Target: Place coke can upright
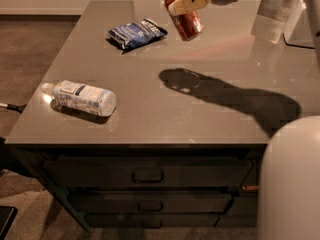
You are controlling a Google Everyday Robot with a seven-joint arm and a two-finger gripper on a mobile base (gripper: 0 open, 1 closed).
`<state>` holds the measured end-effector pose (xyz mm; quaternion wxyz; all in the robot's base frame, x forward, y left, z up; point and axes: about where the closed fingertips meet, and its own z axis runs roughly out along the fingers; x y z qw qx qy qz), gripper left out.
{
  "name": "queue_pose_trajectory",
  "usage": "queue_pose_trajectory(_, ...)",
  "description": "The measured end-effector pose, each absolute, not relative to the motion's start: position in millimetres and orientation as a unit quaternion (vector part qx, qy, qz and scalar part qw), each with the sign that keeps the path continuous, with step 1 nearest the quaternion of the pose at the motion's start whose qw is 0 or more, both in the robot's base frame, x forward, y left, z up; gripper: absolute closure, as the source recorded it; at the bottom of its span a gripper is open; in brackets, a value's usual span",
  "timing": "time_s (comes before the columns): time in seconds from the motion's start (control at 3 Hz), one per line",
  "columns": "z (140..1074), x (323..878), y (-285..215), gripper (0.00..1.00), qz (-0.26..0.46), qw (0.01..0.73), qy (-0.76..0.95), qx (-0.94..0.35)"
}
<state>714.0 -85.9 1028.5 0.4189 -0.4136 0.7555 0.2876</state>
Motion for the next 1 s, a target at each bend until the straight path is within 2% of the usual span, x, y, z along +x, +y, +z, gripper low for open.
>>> queue_pose_trajectory(0.33,1041.5,707.7,-108.0,1.00,0.275,0.468,0.753,-0.371)
queue_pose_trajectory(0.67,1054.9,677.2,-113.4,1.00,0.273,0.527,0.734,-0.331)
queue_pose_trajectory(1.0,1029.9,668.9,-94.4,1.00,0.282,0.547,0.728,-0.303)
